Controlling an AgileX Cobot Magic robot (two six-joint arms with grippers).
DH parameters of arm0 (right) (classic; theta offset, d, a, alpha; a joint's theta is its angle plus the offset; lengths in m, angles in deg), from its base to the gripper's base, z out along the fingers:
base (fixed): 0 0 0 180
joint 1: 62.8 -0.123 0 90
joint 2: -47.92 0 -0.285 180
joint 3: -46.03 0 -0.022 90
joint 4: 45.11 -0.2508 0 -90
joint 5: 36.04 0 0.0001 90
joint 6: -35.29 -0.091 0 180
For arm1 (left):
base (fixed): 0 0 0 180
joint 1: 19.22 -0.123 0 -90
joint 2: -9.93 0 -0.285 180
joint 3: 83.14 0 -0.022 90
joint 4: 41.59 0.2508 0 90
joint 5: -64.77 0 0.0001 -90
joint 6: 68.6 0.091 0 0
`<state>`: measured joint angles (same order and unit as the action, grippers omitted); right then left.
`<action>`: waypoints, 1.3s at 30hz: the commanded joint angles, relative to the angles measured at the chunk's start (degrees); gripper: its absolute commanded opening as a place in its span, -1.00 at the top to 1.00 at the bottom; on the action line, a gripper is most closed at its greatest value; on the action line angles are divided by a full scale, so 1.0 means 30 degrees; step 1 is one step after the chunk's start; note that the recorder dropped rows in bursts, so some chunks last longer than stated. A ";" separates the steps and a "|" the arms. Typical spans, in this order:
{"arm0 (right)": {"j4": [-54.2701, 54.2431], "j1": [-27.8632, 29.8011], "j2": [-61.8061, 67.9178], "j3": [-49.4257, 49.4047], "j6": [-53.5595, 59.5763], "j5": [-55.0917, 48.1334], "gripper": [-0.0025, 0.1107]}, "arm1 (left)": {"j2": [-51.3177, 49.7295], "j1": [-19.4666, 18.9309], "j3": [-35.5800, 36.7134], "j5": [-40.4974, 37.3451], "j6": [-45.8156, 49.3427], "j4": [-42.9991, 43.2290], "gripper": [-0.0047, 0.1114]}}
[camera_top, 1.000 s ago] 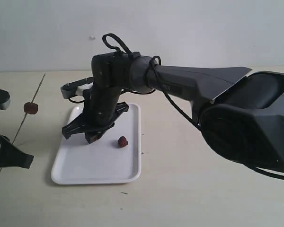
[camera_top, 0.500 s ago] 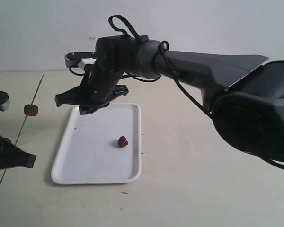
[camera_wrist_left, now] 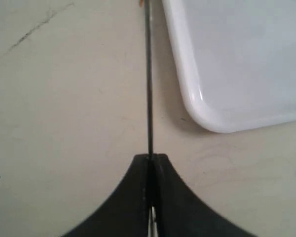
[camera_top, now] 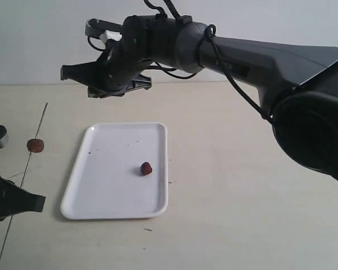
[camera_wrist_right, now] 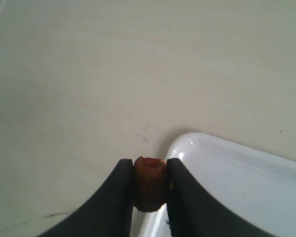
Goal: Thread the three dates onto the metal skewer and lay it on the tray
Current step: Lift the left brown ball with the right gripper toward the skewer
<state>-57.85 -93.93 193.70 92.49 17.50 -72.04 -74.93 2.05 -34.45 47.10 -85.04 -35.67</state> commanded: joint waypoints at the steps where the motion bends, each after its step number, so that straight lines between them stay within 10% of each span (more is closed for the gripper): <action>1: -0.2132 0.0068 -0.0265 0.0074 0.0963 0.1486 0.55 | 0.0137 -0.0012 0.0100 0.0993 -0.0076 -0.0857 0.92; 13: -0.8012 0.0068 -0.0531 0.0074 0.7273 0.2217 0.55 | 0.0137 0.1728 0.0100 0.2942 -0.0076 -0.0972 0.92; 39: -1.0006 0.0068 -0.1986 0.0074 1.3113 0.1631 0.55 | 0.0137 0.0452 0.0100 0.4885 -0.0232 -0.1235 0.92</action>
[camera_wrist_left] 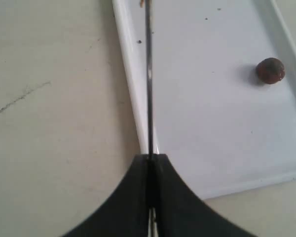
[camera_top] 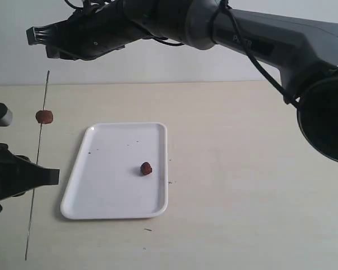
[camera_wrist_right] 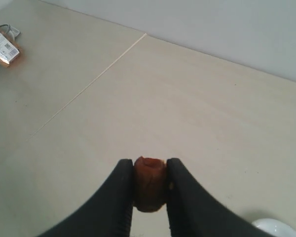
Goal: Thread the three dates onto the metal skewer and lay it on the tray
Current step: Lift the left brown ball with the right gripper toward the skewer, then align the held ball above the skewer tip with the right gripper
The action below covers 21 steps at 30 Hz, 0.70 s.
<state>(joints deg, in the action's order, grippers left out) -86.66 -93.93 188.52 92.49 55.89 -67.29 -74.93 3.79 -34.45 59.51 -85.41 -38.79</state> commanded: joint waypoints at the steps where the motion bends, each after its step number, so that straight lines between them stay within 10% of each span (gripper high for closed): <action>1: -0.0640 0.0068 -0.0261 0.0074 0.0490 0.0049 0.55 | 0.0137 -0.0127 0.0100 0.0855 -0.0110 -0.0194 0.92; 21: -0.2806 0.0034 -0.0261 0.0033 0.3696 -0.0130 0.55 | 0.0137 -0.0127 0.0100 0.1983 -0.0483 -0.0194 0.92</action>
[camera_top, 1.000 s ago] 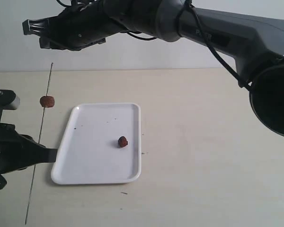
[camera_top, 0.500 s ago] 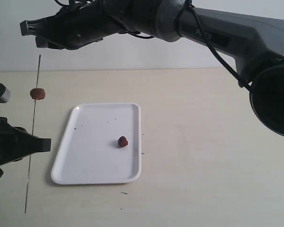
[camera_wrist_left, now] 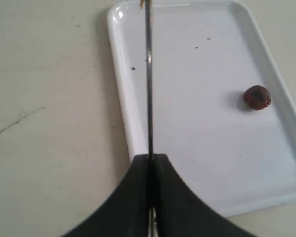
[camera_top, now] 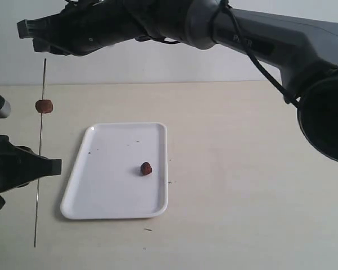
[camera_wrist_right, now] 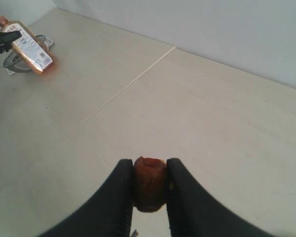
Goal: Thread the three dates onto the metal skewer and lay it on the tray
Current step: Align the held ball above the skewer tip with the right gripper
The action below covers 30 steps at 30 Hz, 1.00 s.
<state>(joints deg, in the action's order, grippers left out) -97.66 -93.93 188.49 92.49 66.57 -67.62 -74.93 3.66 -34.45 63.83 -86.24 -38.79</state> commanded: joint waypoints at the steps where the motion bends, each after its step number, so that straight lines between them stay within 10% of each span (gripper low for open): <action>1: 0.1056 0.0034 -0.0250 0.0033 0.0034 -0.0022 0.55 | 0.0137 -0.0085 0.0100 0.0544 -0.0205 -0.0194 0.92; 30: -0.0437 0.0034 -0.0250 0.0033 -0.0243 -0.0719 0.55 | 0.0137 -0.0085 0.0100 0.0891 -0.0205 -0.0194 0.92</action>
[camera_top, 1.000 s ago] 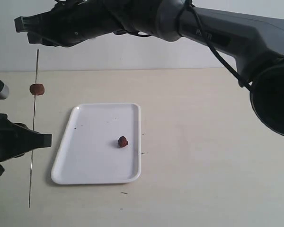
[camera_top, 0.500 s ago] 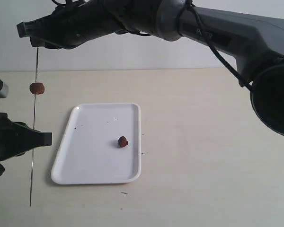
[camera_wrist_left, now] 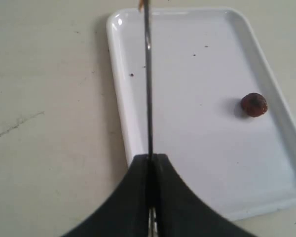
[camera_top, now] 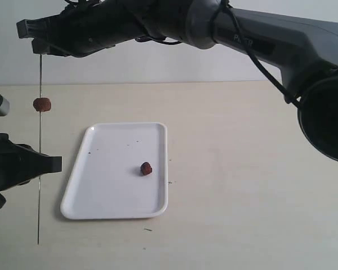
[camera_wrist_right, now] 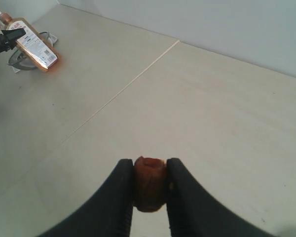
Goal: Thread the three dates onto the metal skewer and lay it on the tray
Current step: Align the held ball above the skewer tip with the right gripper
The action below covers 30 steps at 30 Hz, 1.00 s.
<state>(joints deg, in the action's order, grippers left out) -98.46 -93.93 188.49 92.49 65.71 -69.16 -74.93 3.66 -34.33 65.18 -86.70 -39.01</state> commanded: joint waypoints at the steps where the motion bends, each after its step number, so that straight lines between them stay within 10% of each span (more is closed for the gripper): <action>1: -0.0169 0.0034 -0.0250 0.0033 -0.0003 -0.0106 0.55 | 0.0137 -0.0085 0.0058 0.0410 -0.0052 -0.0121 0.92; 30: -0.0213 0.0297 -0.0250 0.0033 -0.0003 -0.0493 0.55 | 0.0137 -0.0085 0.0058 0.0468 -0.0052 -0.0121 0.92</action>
<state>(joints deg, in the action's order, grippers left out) -98.97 -93.28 188.49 92.49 65.61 -69.77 -74.93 3.66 -34.33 65.64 -86.70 -39.01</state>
